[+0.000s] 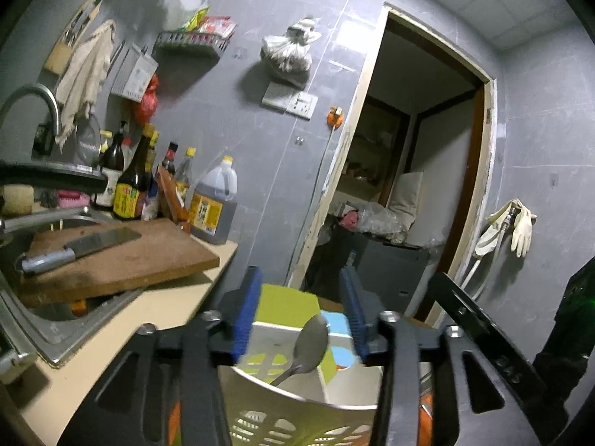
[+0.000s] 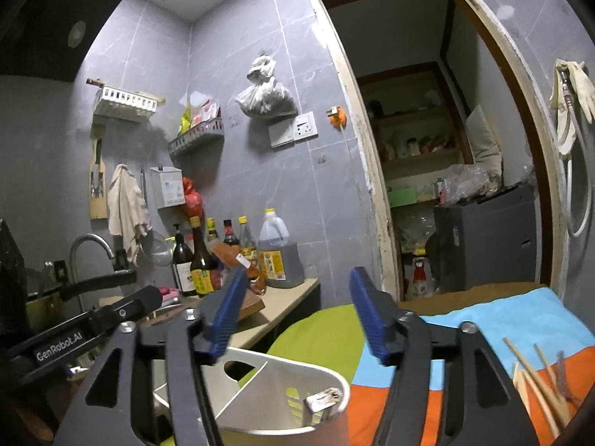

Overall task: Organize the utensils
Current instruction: 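Lower the spoon into the caddy and open the left tool, then grasp a spoon with the left tool while the right tool grasps a fork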

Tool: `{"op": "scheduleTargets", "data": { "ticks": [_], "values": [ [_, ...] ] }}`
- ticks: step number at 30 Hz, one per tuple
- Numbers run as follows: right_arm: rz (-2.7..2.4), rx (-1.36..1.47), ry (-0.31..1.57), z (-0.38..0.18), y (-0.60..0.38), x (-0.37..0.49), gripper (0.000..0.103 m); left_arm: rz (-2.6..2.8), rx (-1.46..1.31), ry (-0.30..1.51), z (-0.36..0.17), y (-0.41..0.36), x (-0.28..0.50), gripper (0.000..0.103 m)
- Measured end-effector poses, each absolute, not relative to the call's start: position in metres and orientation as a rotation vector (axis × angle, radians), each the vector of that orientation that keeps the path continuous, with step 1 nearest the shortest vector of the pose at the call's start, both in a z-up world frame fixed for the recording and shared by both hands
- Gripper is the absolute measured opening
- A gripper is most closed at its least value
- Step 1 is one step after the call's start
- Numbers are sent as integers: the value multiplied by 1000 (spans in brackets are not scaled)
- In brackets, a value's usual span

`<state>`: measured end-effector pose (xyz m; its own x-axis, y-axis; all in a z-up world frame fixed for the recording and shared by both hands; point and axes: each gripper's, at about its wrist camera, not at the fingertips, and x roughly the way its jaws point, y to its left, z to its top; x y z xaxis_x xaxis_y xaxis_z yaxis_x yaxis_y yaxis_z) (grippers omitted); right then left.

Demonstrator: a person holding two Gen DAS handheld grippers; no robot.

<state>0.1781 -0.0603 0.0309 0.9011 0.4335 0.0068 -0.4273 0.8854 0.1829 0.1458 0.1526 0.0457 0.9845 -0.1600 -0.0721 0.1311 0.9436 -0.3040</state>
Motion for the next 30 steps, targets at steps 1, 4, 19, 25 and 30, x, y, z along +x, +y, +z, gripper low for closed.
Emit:
{"op": "scheduleTargets", "data": {
  "ticks": [1, 4, 19, 25, 30],
  "values": [
    [443, 182, 31, 33, -65, 175, 74, -154, -298, 94, 48, 150, 145, 50],
    [429, 169, 24, 41, -80, 164, 83, -180, -273, 91, 53, 138, 140, 59],
    [253, 66, 99, 59, -198, 129, 103, -298, -207, 188, 61, 58, 131, 98],
    [167, 26, 188, 49, -234, 134, 103, -355, -148, 265, 55, 14, 137, 98],
    [128, 8, 292, 32, -256, 144, 103, -386, -110, 349, 43, -19, 147, 97]
  ]
}}
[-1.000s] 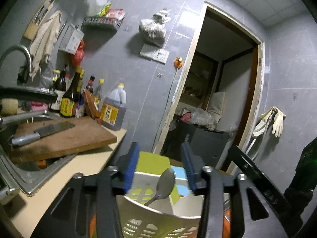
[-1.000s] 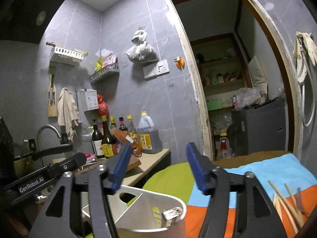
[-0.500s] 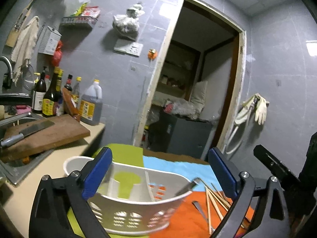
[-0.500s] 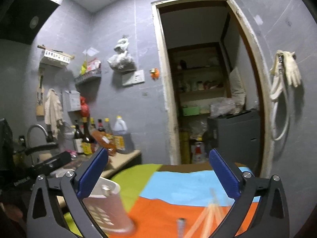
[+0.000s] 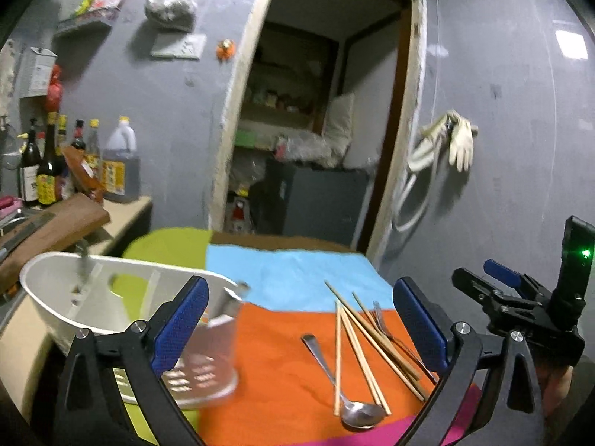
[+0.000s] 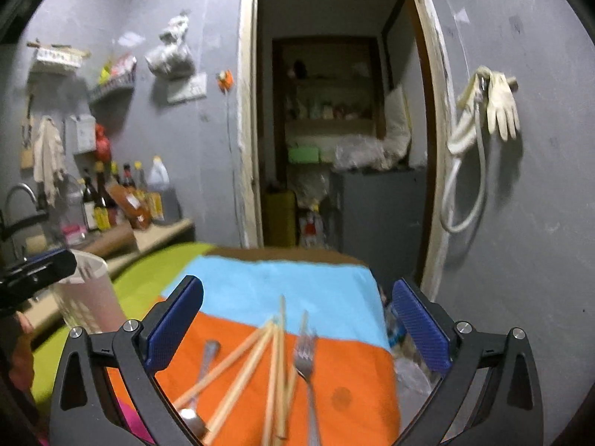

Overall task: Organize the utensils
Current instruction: 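Grasp a spoon with the left tool while the right tool grasps a fork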

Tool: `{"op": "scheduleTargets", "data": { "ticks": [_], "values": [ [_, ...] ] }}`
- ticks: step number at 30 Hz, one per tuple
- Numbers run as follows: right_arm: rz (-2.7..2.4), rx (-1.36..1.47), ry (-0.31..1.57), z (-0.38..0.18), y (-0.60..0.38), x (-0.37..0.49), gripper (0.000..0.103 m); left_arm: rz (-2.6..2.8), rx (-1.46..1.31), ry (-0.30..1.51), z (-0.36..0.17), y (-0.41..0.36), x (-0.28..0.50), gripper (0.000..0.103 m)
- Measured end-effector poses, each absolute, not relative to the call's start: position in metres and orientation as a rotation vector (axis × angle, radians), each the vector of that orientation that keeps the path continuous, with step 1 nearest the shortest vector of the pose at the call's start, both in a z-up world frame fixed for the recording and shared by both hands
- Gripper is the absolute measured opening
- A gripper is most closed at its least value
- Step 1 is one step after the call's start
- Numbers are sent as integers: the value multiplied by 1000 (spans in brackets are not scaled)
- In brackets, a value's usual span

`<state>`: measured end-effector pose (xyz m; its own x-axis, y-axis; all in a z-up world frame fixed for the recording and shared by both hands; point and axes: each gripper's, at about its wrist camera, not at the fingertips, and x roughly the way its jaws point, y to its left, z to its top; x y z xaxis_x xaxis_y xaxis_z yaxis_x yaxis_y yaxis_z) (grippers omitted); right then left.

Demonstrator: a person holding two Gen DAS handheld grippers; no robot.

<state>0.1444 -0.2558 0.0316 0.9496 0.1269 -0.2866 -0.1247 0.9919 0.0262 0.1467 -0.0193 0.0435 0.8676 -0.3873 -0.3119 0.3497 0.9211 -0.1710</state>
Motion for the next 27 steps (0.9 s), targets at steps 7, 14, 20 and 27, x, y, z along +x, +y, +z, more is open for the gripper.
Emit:
{"op": "scheduleTargets", "data": {
  "ticks": [7, 14, 20, 27],
  "values": [
    [114, 21, 452, 2, -281, 161, 83, -394, -55, 450, 21, -53, 159, 97],
    [158, 55, 603, -25, -291, 180, 58, -407, 29, 551, -1, -80, 170, 71],
    [199, 61, 702, -40, -288, 194, 46, -368, 24, 723, -33, -90, 204, 40],
    [235, 42, 805, -53, -282, 209, 37, -374, 6, 859, -57, -92, 238, 24]
  ]
}}
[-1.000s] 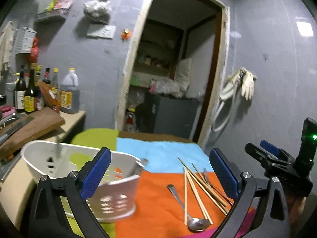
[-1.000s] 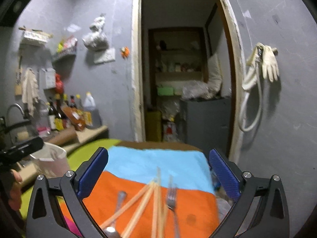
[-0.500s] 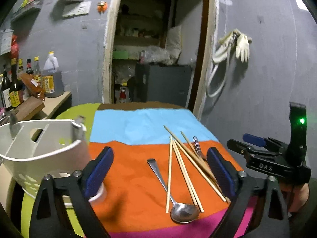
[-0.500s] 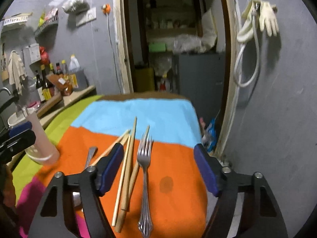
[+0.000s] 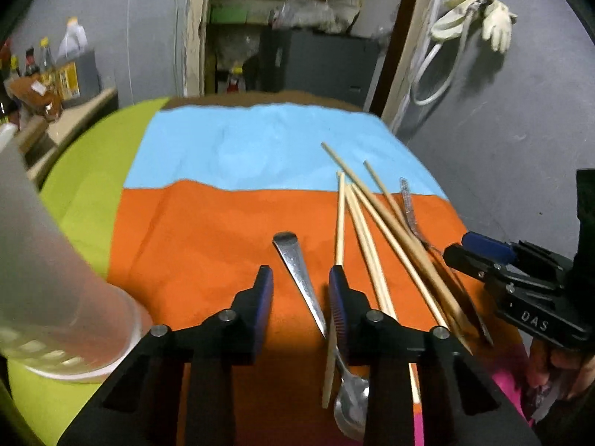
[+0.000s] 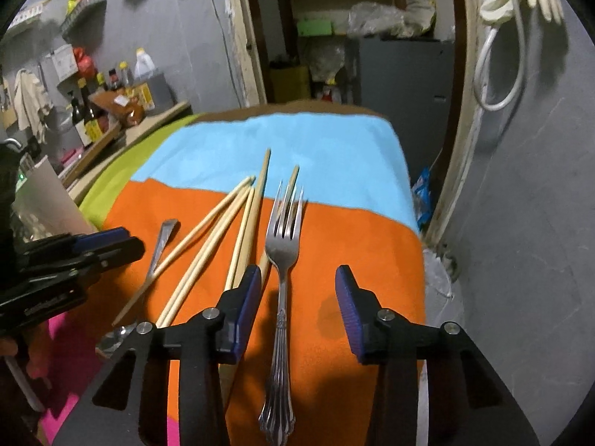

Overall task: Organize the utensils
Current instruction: 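Grasp a spoon with the left tool while the right tool grasps a fork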

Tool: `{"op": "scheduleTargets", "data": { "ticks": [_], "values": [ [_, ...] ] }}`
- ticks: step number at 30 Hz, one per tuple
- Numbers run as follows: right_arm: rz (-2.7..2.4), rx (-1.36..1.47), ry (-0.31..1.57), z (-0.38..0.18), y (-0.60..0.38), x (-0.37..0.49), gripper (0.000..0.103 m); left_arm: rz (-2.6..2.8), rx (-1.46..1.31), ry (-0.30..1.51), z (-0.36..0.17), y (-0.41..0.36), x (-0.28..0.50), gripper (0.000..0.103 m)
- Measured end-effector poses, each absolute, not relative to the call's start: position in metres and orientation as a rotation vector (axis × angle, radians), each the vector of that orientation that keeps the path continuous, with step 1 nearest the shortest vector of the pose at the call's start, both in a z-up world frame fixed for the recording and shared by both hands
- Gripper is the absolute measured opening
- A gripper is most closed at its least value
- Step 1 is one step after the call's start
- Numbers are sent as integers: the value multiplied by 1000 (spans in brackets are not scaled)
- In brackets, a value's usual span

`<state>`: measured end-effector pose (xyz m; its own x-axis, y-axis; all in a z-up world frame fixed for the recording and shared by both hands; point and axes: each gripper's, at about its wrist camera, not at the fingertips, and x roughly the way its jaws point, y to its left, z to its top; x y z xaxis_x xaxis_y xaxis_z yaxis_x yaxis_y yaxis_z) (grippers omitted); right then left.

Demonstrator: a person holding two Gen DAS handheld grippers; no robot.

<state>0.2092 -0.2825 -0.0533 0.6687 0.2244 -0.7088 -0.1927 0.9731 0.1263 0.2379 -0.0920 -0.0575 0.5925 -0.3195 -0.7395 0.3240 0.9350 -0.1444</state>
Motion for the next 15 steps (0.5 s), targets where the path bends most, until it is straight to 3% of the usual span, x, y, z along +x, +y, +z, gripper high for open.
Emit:
{"op": "scheduleTargets", "data": {
  "ticks": [7, 15],
  "values": [
    [239, 49, 871, -64, -282, 222, 30, -376, 13, 935, -68, -92, 257, 23],
    [243, 7, 892, -67, -273, 245, 30, -347, 146, 976, -72, -112, 275, 23]
  ]
}}
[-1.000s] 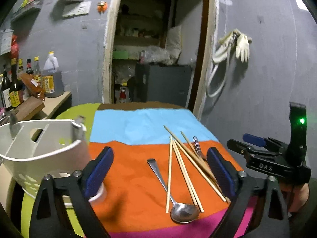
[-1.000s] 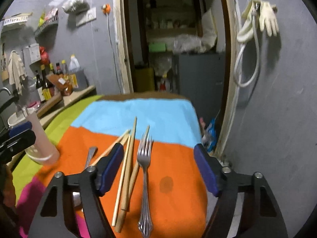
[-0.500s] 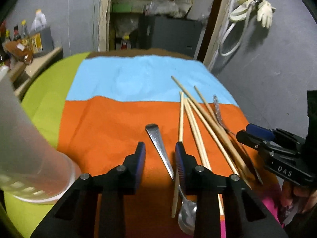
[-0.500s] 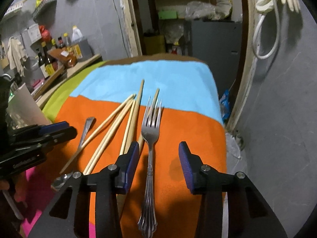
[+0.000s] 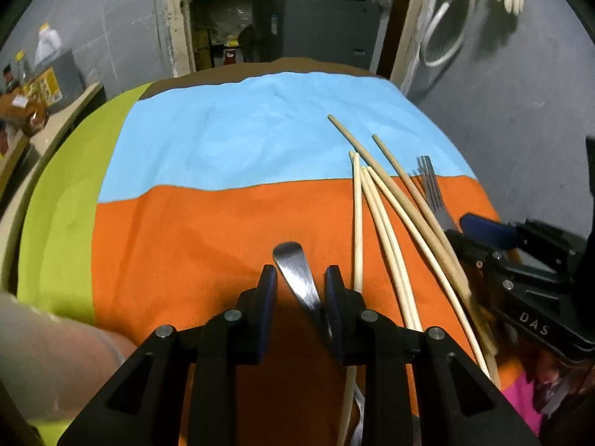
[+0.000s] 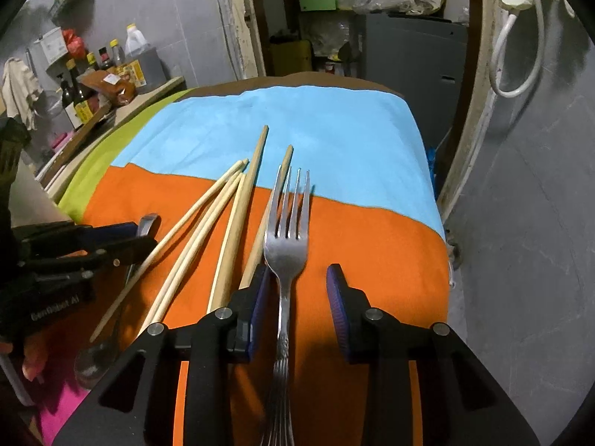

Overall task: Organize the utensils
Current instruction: 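Grasp a spoon with the left tool while the right tool grasps a fork, then carry the spoon and fork over the caddy with both tools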

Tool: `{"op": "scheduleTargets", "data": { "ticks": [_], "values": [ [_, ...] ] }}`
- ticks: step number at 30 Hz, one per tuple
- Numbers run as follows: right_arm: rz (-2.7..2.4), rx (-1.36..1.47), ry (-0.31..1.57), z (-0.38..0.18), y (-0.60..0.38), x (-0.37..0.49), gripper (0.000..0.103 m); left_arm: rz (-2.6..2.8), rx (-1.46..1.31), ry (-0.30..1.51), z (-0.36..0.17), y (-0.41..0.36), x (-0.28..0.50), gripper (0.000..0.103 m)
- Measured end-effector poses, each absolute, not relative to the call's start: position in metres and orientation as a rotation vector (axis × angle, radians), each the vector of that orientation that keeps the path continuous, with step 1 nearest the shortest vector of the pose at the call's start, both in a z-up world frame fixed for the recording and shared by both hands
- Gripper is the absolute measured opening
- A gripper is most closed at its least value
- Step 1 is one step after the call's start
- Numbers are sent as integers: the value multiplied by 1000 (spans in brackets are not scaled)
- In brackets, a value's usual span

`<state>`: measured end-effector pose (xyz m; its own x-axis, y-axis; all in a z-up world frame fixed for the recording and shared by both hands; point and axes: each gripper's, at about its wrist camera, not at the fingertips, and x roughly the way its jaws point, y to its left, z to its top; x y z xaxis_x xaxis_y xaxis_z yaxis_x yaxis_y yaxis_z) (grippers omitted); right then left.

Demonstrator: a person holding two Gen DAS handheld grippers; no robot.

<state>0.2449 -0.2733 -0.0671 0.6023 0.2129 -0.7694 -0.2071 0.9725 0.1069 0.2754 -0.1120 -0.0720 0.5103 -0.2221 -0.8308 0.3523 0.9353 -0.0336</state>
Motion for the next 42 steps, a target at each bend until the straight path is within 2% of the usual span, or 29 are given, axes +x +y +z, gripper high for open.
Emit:
{"op": "scheduleTargets", "data": {
  "ticks": [9, 13, 17, 30, 37, 42],
  "values": [
    [251, -117, 890, -67, -257, 263, 33, -336, 213, 956, -79, -117, 274, 13],
    [257, -145, 892, -68, -255, 267, 24, -347, 158, 942, -77, -109, 273, 10],
    [252, -134, 867, -66, -258, 261, 23, -353, 117, 889, -70, -100, 260, 10],
    [219, -128, 464, -18, -255, 171, 23, -353, 51, 520, -22, -83, 189, 9],
    [215, -148, 347, -8, -244, 144, 23, -333, 72, 340, -9, -81, 153, 9],
    [208, -170, 300, -6, -237, 132, 23, -325, 65, 301, -7, -79, 145, 7]
  ]
}}
